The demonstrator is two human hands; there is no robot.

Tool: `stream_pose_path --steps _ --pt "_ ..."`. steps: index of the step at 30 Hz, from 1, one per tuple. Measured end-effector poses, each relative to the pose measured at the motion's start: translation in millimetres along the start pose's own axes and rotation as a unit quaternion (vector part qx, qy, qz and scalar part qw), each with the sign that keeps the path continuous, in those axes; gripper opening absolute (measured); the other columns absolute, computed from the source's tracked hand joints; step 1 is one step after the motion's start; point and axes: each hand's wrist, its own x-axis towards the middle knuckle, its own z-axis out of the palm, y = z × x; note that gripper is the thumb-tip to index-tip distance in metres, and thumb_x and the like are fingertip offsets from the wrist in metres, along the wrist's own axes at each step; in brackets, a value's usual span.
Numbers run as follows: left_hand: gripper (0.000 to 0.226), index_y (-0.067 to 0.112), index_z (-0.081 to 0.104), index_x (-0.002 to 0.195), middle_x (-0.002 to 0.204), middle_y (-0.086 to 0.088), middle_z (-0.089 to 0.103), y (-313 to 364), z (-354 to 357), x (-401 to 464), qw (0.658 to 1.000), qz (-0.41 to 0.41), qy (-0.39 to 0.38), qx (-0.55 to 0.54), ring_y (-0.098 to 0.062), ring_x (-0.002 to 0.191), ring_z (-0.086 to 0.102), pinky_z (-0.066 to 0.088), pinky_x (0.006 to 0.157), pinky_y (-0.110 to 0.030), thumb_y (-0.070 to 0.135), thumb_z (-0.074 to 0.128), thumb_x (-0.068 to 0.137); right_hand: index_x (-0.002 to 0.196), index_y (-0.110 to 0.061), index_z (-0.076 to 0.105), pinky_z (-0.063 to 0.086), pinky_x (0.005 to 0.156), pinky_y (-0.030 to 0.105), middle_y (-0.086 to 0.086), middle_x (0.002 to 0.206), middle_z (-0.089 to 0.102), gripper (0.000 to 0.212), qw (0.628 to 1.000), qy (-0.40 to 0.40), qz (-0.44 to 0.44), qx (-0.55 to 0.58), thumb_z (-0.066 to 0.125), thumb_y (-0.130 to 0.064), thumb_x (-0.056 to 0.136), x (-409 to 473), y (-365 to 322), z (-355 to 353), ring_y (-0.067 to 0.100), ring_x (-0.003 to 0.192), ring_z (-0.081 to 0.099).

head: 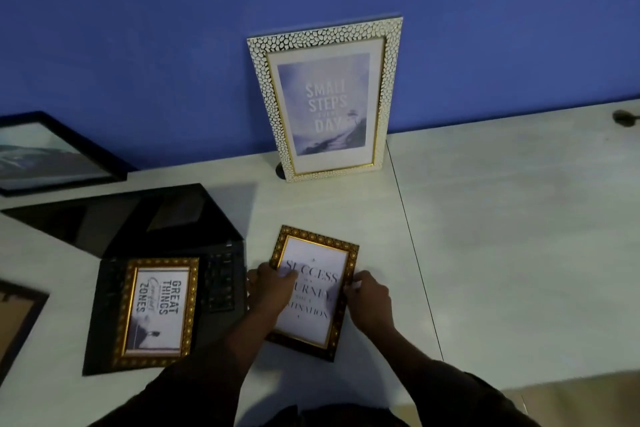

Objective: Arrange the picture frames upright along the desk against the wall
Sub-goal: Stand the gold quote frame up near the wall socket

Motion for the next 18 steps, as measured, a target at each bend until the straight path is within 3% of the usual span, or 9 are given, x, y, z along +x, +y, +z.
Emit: stream_pose_path --steps 4,10,15,18 --pt "0.039 0.006 0.063 0.122 0.114 -0.018 0.067 1 -16 -3 0.996 0.069 -0.006 -0.059 -0.031 0.099 0.065 0.054 0.081 -0.034 0.028 0.063 0.089 0.091 -0.026 0.062 0.059 0.082 0.04 0.002 0.093 0.074 0.007 0.994 -0.004 0.042 0.097 0.058 -0.031 0.091 -2 5 2 0.022 0.087 0.072" --pt "0.019 0.009 0.061 0.11 0.107 -0.011 0.066 -8 -36 -6 0.99 0.106 -0.023 -0.09 -0.024 0.093 0.063 0.052 0.074 -0.034 0.017 0.05 0.097 0.087 -0.013 0.071 0.052 0.067 0.027 0.006 0.09 0.076 0.028 0.998 0.012 -0.004 0.063 0.052 -0.026 0.101 -14 5 -3 0.019 0.08 0.072" --pt "0.011 0.018 0.064 0.098 0.101 -0.006 0.069 -43 -64 -14 0.981 0.1 0.008 -0.168 -0.022 0.091 0.065 0.052 0.074 -0.034 0.014 0.055 0.095 0.078 -0.021 0.062 0.043 0.061 0.025 0.0 0.078 0.07 0.031 0.995 0.044 -0.087 0.029 0.05 -0.036 0.102 -38 -24 -4 0.019 0.074 0.066" --pt "0.011 0.021 0.063 0.091 0.1 -0.005 0.07 -80 -92 -21 0.967 0.102 0.005 -0.232 -0.023 0.088 0.065 0.055 0.077 -0.038 0.012 0.058 0.094 0.083 -0.021 0.064 0.04 0.057 0.023 -0.003 0.077 0.069 0.029 0.989 0.055 -0.134 0.012 0.049 -0.036 0.103 -59 -51 11 0.014 0.07 0.064"
